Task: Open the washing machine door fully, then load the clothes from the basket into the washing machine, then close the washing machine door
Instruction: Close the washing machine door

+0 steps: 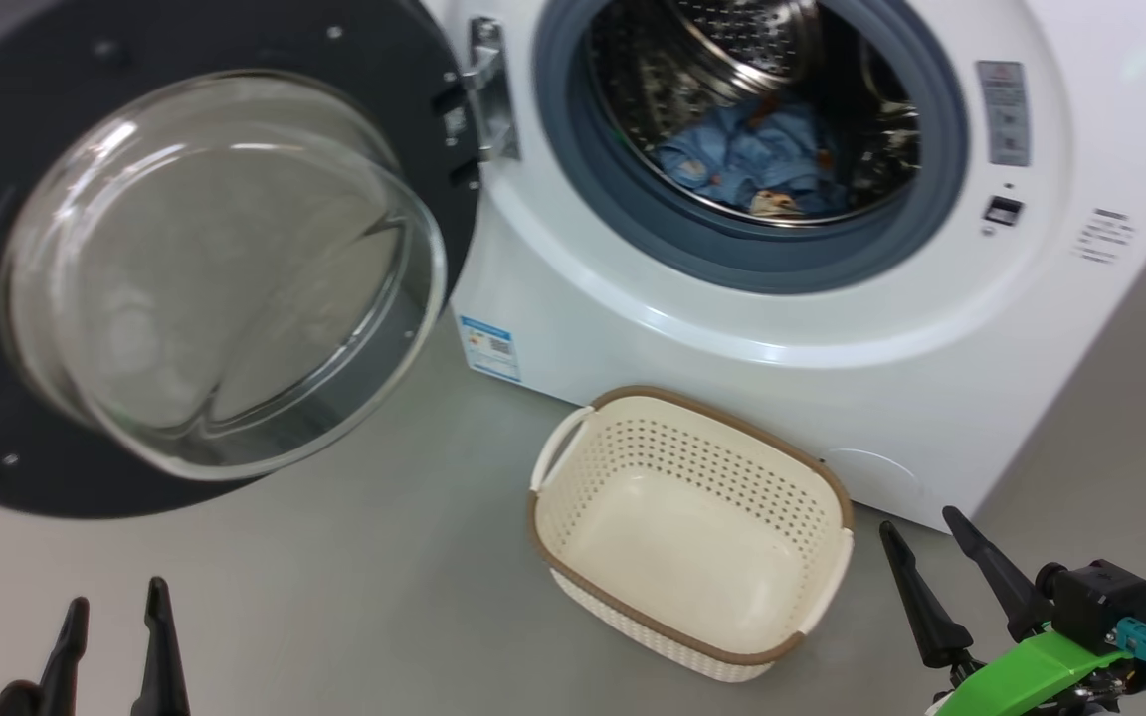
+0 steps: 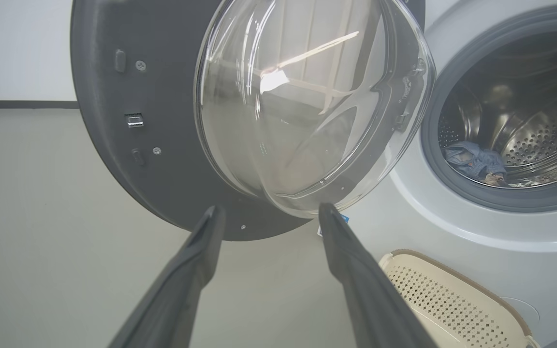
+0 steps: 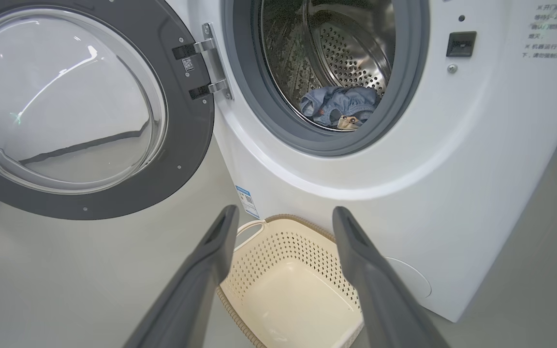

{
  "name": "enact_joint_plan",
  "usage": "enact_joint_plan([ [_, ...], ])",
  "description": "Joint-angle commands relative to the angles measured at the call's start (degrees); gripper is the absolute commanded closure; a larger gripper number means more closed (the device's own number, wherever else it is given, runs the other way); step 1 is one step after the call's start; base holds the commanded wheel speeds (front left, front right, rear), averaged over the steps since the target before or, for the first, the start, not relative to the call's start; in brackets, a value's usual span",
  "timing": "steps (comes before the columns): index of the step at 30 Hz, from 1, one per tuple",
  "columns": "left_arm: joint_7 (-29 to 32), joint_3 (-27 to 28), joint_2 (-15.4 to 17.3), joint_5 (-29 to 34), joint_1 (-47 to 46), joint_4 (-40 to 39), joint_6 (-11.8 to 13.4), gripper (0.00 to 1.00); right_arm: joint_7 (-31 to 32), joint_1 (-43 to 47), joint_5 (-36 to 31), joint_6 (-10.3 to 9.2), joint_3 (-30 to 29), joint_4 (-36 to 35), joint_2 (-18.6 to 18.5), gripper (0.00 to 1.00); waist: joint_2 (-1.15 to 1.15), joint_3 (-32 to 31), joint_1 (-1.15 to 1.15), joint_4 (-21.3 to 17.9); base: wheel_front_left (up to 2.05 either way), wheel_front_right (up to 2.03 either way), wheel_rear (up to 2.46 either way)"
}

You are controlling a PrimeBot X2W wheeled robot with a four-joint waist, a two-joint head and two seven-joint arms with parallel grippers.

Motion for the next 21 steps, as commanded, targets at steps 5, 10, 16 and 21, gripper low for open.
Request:
enact_joint_plan([
  [5,-0.4,3.0,0.5,0.0,0.3,-2.0,-0.1,0.00,-0.3,-2.6,0.7,0.09,2.5,-0.9,-0.9,0.00,0.00,0.1,0.00,5.1,0.00,0.00,0.00],
  [10,-0.4,4.6,-0.2,0.0,1.1,-3.2,-0.1,0.00,-0.3,-5.0,1.2,0.09,5.1,0.1,-1.1,0.00,0.00,0.8,0.00,5.6,0.00,0.00,0.00],
  [16,-0.4,5.8,-1.1,0.0,2.0,-4.3,-0.1,0.00,-0.3,-6.8,1.8,0.09,7.3,1.2,-1.2,0.00,0.00,0.9,0.00,5.8,0.00,0.00,0.00],
  [21,-0.4,6.2,-1.5,0.0,2.4,-4.8,-0.1,0.00,-0.3,-7.3,2.3,0.09,8.1,1.6,-1.3,0.00,0.00,0.7,0.00,5.8,0.00,0.00,0.00],
])
